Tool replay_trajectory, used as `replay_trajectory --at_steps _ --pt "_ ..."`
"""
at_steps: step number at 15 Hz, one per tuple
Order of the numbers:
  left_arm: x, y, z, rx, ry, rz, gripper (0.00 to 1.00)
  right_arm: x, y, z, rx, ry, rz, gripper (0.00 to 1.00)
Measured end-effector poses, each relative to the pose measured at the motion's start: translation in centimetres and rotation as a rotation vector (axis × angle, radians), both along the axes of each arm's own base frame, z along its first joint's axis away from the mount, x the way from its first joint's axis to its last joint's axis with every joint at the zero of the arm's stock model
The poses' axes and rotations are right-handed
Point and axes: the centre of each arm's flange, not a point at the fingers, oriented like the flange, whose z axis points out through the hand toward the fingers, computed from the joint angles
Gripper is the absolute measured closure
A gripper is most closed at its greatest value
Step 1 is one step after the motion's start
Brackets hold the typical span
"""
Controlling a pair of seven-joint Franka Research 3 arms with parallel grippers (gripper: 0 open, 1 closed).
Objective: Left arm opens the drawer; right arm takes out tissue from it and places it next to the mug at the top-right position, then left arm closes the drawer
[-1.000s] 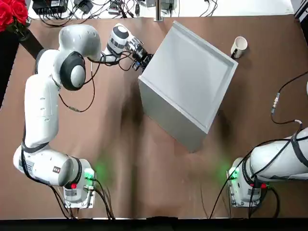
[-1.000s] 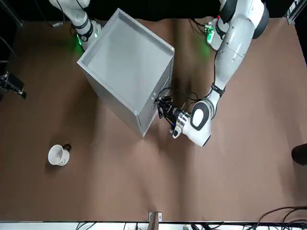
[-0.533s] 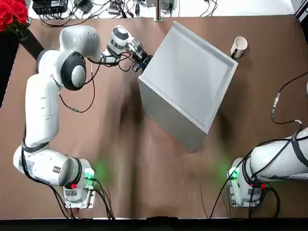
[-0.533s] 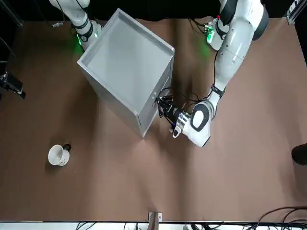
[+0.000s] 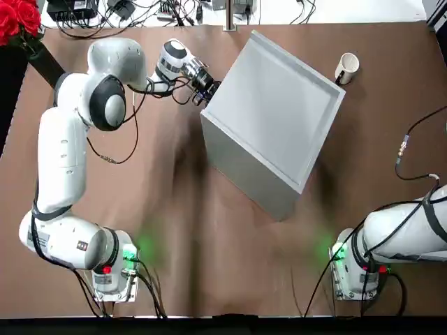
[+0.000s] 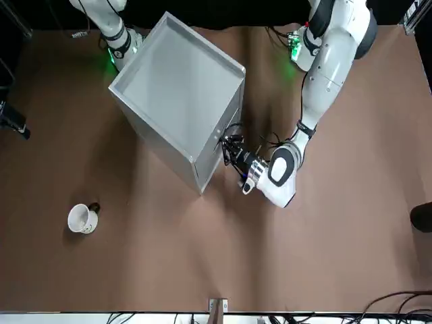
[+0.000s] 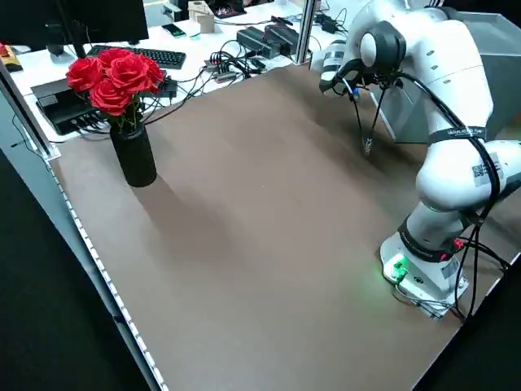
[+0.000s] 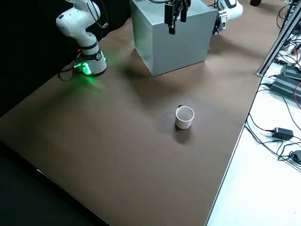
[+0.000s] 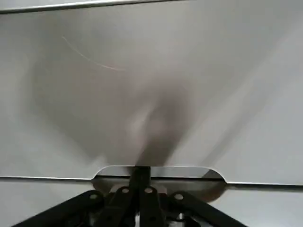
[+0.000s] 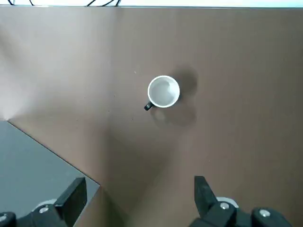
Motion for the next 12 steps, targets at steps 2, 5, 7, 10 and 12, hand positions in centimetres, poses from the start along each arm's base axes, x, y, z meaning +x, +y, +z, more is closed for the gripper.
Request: replay_trajectory --at_steps 2,5,7,10,12 --pt "-0.10 0.09 -0.09 -0.011 0.007 -0.011 0.99 0.00 0.03 0.00 0.001 0.000 0.000 0.00" --pt "-0.26 0.22 -0.15 -0.024 0.017 -0.024 0.99 0.00 0.03 0.00 0.001 0.000 0.000 0.00" --pt "-0.26 0.21 -0.14 -0.025 0.018 -0.024 0.99 0.00 0.03 0.00 0.001 0.000 0.000 0.00" --pt "-0.21 0.20 -0.13 -0.028 0.017 -0.026 0.99 0.00 0.03 0.00 0.001 0.000 0.000 0.00" --pt "-0.18 0.20 -0.13 -0.030 0.017 -0.028 0.99 0.00 0.03 0.00 0.001 0.000 0.000 0.00"
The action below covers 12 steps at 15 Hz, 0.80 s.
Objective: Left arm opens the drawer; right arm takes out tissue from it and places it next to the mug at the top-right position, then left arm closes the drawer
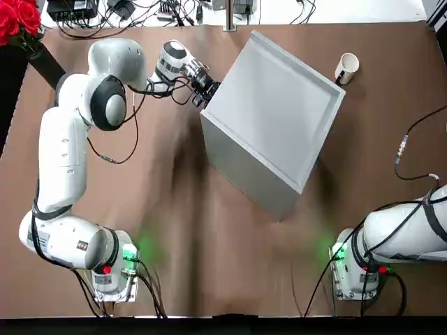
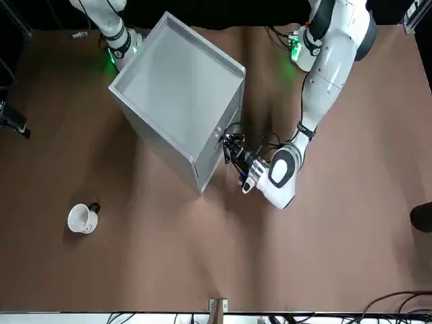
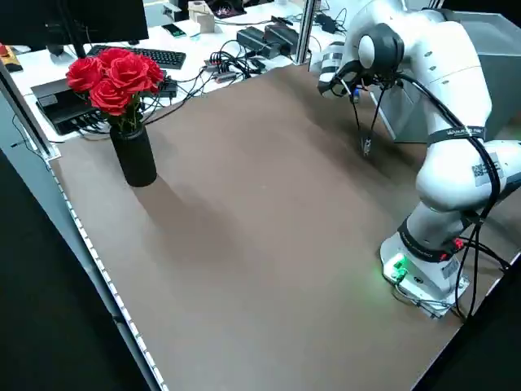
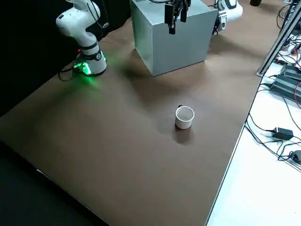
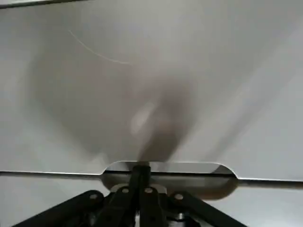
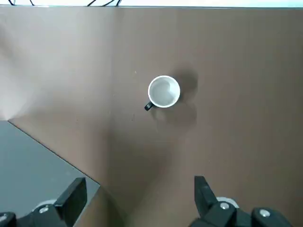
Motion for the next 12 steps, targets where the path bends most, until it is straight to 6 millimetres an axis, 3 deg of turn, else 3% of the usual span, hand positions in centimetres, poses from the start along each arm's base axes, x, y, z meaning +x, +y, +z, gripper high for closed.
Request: replay_trajectory --at_steps 8,12 --pt "0.4 0.6 -0.3 -0.021 0.008 -0.006 0.99 0.0 0.0 0.0 0.000 0.000 0.000 0.00" --pt "2.5 4.5 -0.4 -0.034 0.012 0.022 0.99 0.0 0.0 0.0 0.000 0.000 0.000 0.00"
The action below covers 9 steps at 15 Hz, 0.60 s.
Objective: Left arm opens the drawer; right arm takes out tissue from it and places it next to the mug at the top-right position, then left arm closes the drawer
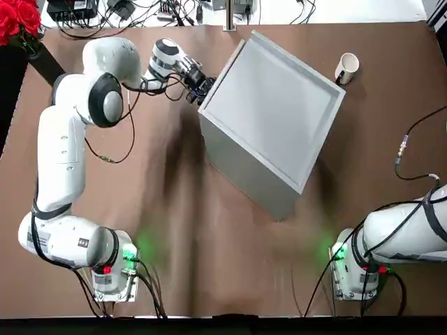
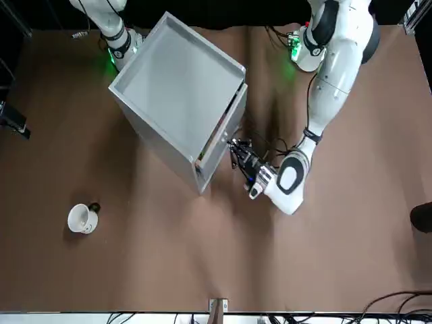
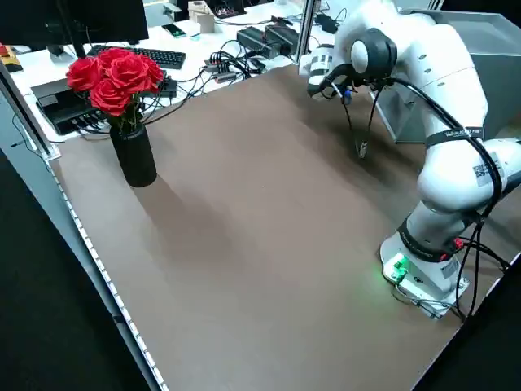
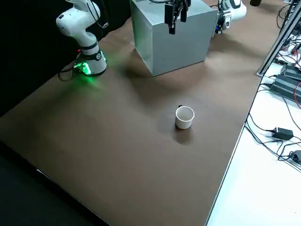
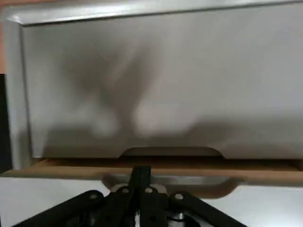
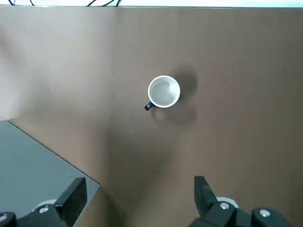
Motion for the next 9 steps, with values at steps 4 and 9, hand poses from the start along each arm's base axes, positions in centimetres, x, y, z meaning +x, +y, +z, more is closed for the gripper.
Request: replay_trajectory --at_steps 4,9 --pt "2.0 4.3 0.0 -0.001 0.003 0.044 0.99 0.0 0.1 0.0 0.000 0.000 0.003 0.00" --pt "4.6 10.2 0.6 0.013 -0.019 0.100 0.99 0.3 2.3 -0.1 0.007 -0.008 0.040 0.00"
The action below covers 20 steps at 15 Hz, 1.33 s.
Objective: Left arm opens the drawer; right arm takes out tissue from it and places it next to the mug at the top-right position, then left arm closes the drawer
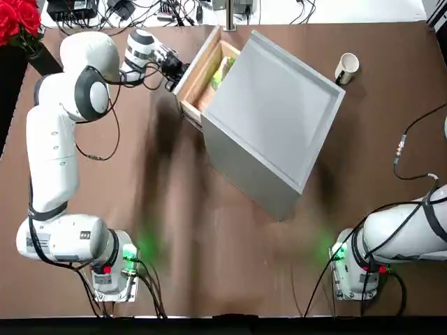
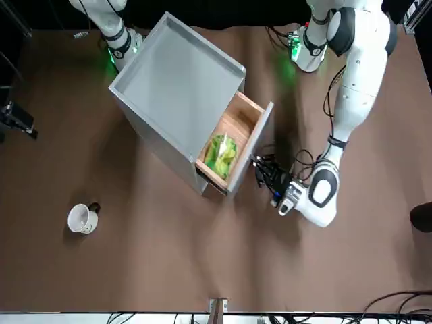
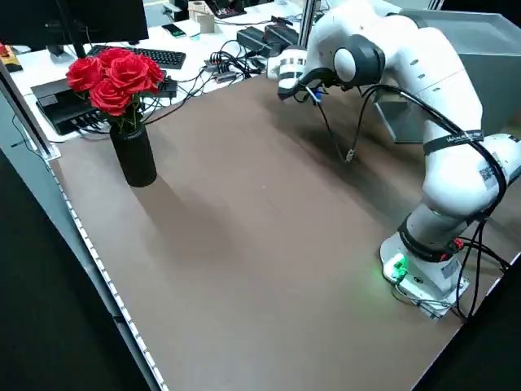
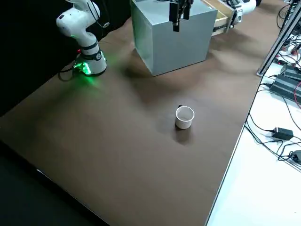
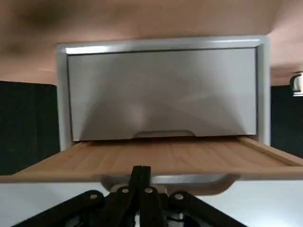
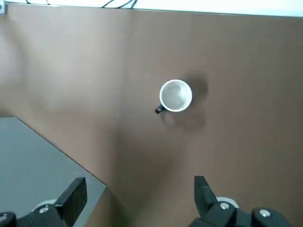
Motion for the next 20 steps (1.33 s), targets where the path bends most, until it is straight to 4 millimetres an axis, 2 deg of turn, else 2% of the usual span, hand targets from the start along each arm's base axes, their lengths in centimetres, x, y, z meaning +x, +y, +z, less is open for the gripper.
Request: replay_trajectory --at_steps 3,5,6,10,14,17,20 --pt "1.2 4.2 0.4 0.015 -0.013 0.011 0.99 0.4 2.5 -0.3 0.034 -0.004 0.017 0.00" --pt "1.7 6.7 0.6 0.022 -0.015 0.021 0.99 0.7 4.6 -0.8 0.066 0.009 -0.051 0.00" --pt "1.8 7.6 0.7 0.026 -0.018 0.016 0.99 1.0 7.6 -1.7 0.075 0.027 -0.107 0.00" --pt "1.8 7.6 0.8 0.029 -0.021 0.012 0.99 1.3 15.4 -3.1 0.099 0.017 -0.209 0.00" --pt "1.9 7.5 1.0 0.050 -0.047 -0.015 0.99 1.7 21.2 -4.2 0.142 -0.023 -0.327 0.00" --pt "2.0 8.6 1.1 0.099 -0.072 -0.048 0.99 1.1 25.9 -5.2 0.168 -0.023 -0.411 0.00" --pt "2.2 10.1 0.3 0.181 -0.106 -0.064 0.99 0.7 30.6 -5.7 0.208 -0.035 -0.494 0.00"
